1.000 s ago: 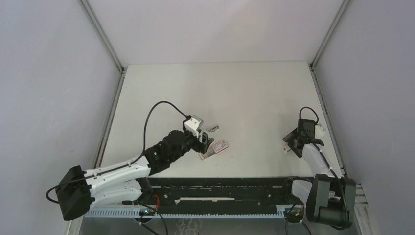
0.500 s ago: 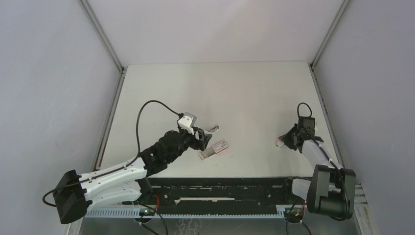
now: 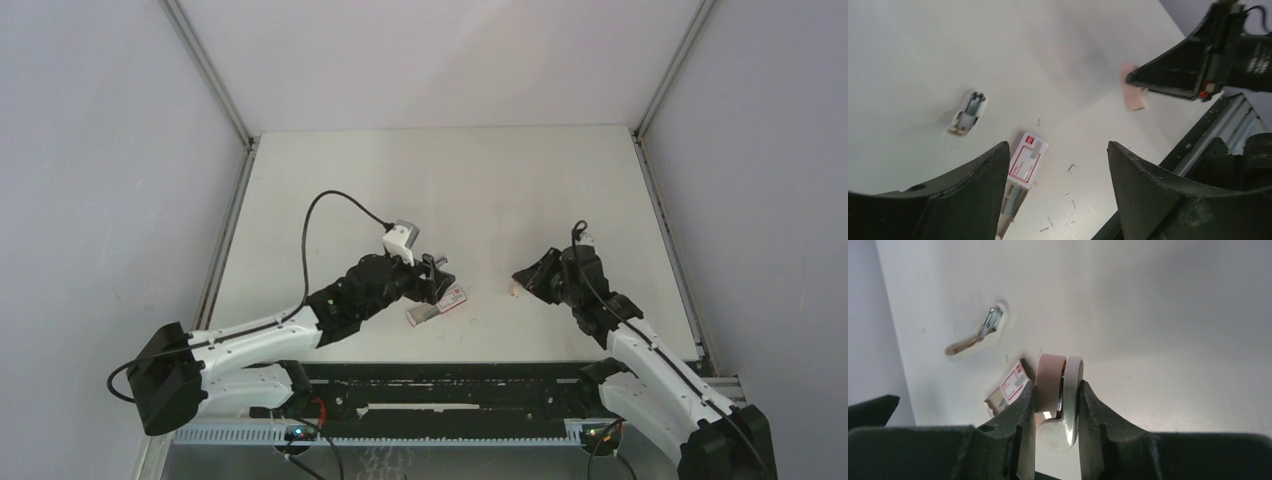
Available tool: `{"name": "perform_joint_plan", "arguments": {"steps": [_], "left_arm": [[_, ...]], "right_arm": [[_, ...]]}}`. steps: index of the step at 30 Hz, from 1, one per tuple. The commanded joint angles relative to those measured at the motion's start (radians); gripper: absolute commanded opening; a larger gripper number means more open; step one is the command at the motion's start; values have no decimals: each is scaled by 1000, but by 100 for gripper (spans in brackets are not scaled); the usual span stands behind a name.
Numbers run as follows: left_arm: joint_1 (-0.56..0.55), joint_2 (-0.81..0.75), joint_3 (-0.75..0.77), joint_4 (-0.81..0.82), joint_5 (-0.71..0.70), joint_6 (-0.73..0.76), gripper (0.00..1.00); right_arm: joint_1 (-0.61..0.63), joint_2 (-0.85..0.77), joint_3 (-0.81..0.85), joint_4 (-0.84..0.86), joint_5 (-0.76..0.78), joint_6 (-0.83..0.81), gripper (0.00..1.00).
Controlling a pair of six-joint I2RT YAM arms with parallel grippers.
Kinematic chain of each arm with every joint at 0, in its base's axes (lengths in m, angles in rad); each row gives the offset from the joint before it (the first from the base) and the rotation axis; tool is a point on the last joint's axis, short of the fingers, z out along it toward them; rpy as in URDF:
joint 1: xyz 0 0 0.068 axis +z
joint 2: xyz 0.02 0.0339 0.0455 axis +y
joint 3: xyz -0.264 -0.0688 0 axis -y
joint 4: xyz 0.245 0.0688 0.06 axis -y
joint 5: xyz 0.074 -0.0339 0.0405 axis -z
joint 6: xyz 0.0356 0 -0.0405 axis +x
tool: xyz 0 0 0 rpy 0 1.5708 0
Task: Load the staples into the stapler
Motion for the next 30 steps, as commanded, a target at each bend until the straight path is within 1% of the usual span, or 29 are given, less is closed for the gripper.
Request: {"name": "perform_joint_plan", "arguments": {"steps": [1, 3, 7, 10, 14, 17, 24, 30], "left_arm": [[2, 66, 140, 57, 111, -35, 75], [1, 95, 157, 67, 137, -45, 75], [0, 152, 178, 82, 190, -76, 75], [-3, 198, 177, 113, 235, -112, 73], [-4, 229, 177, 127, 264, -134, 71], [-3, 229, 173, 140, 272, -129, 70], [-3, 262, 218, 123, 328, -110, 71], [-3, 314, 255, 108, 334, -103, 71]], "right_arm": [[131, 45, 8, 170, 71, 154, 0], [182, 81, 19, 217, 88, 178, 0], [275, 134, 59, 256, 153, 200, 0], [310, 146, 70, 288, 175, 224, 0], [332, 146, 95, 298, 184, 243, 0], [344, 151, 128, 259, 199, 232, 0], [352, 166, 188, 227, 161, 138, 0], [360, 123, 206, 188, 121, 100, 0]]}}
